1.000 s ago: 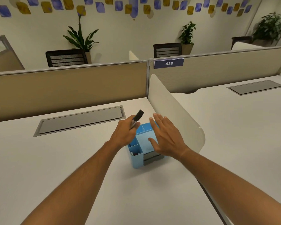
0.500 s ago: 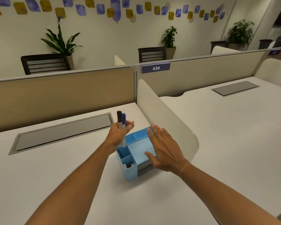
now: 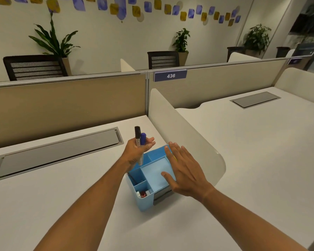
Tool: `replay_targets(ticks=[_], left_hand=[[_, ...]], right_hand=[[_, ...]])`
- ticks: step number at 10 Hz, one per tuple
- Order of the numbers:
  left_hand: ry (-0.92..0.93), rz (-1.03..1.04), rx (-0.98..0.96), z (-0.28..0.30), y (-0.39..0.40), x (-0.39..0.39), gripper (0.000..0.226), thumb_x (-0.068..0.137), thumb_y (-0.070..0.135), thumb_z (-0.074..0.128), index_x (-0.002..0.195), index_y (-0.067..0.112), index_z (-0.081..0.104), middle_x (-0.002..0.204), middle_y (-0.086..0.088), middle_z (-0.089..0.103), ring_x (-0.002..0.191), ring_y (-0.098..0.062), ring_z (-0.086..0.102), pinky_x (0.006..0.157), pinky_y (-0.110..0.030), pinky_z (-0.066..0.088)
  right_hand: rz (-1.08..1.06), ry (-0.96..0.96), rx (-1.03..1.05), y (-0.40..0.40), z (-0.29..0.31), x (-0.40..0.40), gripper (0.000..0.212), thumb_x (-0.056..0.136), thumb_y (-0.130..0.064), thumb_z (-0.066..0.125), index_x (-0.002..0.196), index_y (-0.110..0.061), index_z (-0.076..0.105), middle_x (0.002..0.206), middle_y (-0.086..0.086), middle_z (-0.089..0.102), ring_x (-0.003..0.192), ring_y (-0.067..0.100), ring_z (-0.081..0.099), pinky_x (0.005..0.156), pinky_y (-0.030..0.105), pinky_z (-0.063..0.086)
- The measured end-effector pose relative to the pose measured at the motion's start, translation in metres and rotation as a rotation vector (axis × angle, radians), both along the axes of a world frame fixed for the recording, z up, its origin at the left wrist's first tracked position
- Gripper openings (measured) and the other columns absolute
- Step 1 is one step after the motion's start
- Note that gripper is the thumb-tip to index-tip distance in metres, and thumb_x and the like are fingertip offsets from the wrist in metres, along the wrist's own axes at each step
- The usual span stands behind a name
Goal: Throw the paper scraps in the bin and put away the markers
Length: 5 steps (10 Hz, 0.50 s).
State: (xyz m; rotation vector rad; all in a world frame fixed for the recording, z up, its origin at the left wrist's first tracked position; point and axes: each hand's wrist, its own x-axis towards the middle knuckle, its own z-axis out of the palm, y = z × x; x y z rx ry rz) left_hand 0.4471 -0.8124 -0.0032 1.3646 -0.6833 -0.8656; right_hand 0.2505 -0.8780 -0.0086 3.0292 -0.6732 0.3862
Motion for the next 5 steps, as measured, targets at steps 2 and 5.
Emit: replay_targets(ticks=[2, 5], left_hand=[[-0.122, -0.02, 0.026, -0.003, 0.001, 0.007, 0.016, 0.084, -0.003, 0.065, 0.087, 0.012, 0.069, 0.113, -0.01, 0.071, 0.098, -0.02, 0.07, 0.085, -0.033, 0.057], [-0.297, -0.016, 0.14, 0.004, 0.009, 0.005, 0.034, 0.084, 0.005, 0.069, 0.116, 0.014, 0.063, 0.122, -0.012, 0.065, 0.115, -0.024, 0.061, 0.094, -0.033, 0.051]], right_hand=[[-0.002, 0.02, -0.01, 0.003, -0.001, 0.009, 0.082, 0.09, -0.06, 0.039, 0.153, -0.015, 0.013, 0.161, 0.01, 0.015, 0.149, 0.026, 0.016, 0.118, 0.039, 0.001], [0.023, 0.038, -0.023, 0.003, 0.001, 0.019, 0.082, 0.09, -0.063, 0.035, 0.153, -0.016, 0.01, 0.161, 0.009, 0.013, 0.149, 0.026, 0.014, 0.117, 0.036, -0.002]])
